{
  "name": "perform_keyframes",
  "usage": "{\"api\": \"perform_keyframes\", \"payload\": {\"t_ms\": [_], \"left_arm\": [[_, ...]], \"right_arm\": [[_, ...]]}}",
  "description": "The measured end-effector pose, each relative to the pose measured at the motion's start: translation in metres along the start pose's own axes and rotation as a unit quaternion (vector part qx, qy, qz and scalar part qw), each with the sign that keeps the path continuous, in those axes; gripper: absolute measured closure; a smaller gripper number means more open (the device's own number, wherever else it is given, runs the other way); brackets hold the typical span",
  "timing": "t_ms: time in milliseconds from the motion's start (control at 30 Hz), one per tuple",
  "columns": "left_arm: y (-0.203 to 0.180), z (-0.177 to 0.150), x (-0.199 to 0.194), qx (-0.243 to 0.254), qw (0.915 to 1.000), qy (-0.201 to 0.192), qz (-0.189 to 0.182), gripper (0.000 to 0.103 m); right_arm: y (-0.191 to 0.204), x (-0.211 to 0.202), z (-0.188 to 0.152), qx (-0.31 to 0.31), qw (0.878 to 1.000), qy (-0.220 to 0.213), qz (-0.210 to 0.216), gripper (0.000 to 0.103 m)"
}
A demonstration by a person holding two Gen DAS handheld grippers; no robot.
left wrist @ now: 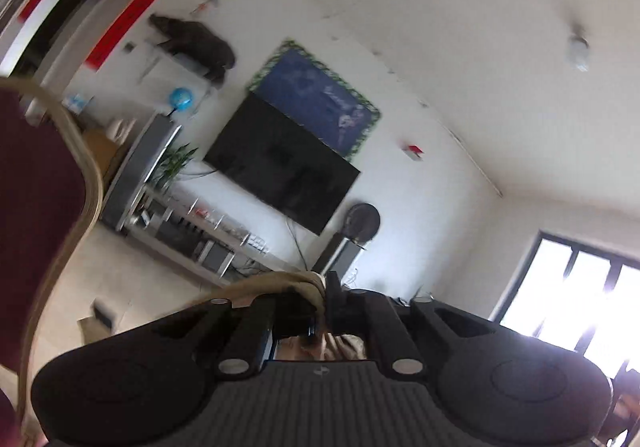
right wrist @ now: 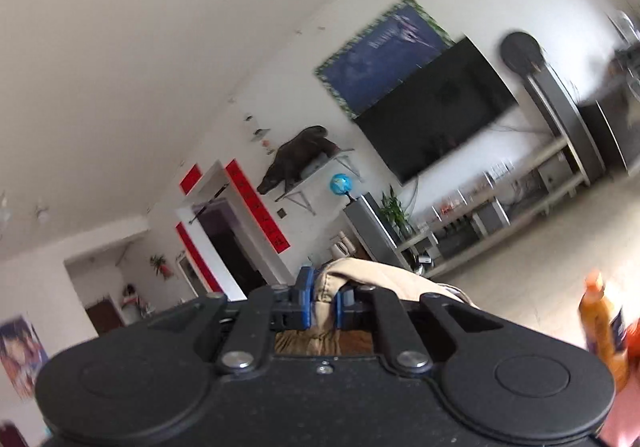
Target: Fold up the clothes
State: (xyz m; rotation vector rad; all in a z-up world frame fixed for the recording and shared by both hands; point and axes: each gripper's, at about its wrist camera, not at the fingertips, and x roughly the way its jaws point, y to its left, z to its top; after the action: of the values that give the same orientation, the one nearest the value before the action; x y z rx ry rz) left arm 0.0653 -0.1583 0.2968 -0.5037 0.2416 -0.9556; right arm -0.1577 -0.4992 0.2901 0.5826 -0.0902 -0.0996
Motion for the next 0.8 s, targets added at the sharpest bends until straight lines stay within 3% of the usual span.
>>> {"api": "perform_keyframes", "payload": {"t_ms": [100,200,267,333,467,567,733,800], "left_arm": [[0.015,-0.054,-0.001,0.018,0.9979,0.056,0.028,0.097],[0.06,-0.153,0.003,0.0,0.9844,0.154,0.085,0.097],[0.101,-0.217,0.012,-0.025,0.9671,0.218,0.129,0.097],[0.142,-0.282,0.021,-0.053,0.9446,0.272,0.175,0.098],[0.201,-0.365,0.029,-0.098,0.9074,0.339,0.229,0.098],[0.221,-0.379,0.036,-0.131,0.8938,0.353,0.244,0.099],[0.206,-0.366,0.025,-0.144,0.8945,0.347,0.242,0.099],[0.196,-0.351,0.014,-0.149,0.9015,0.335,0.229,0.099]], "right_arm": [[-0.032,-0.011,-0.04,0.001,0.998,0.049,-0.033,0.092],[-0.077,-0.024,-0.106,0.025,0.989,0.12,-0.083,0.092],[-0.108,-0.035,-0.158,0.047,0.976,0.176,-0.117,0.092],[-0.145,-0.036,-0.219,0.099,0.955,0.233,-0.156,0.092],[-0.202,-0.038,-0.32,0.157,0.908,0.323,-0.215,0.092],[-0.224,-0.058,-0.357,0.193,0.879,0.352,-0.258,0.092],[-0.207,-0.067,-0.354,0.178,0.882,0.356,-0.253,0.092],[-0.199,-0.069,-0.349,0.179,0.881,0.354,-0.259,0.092]]}}
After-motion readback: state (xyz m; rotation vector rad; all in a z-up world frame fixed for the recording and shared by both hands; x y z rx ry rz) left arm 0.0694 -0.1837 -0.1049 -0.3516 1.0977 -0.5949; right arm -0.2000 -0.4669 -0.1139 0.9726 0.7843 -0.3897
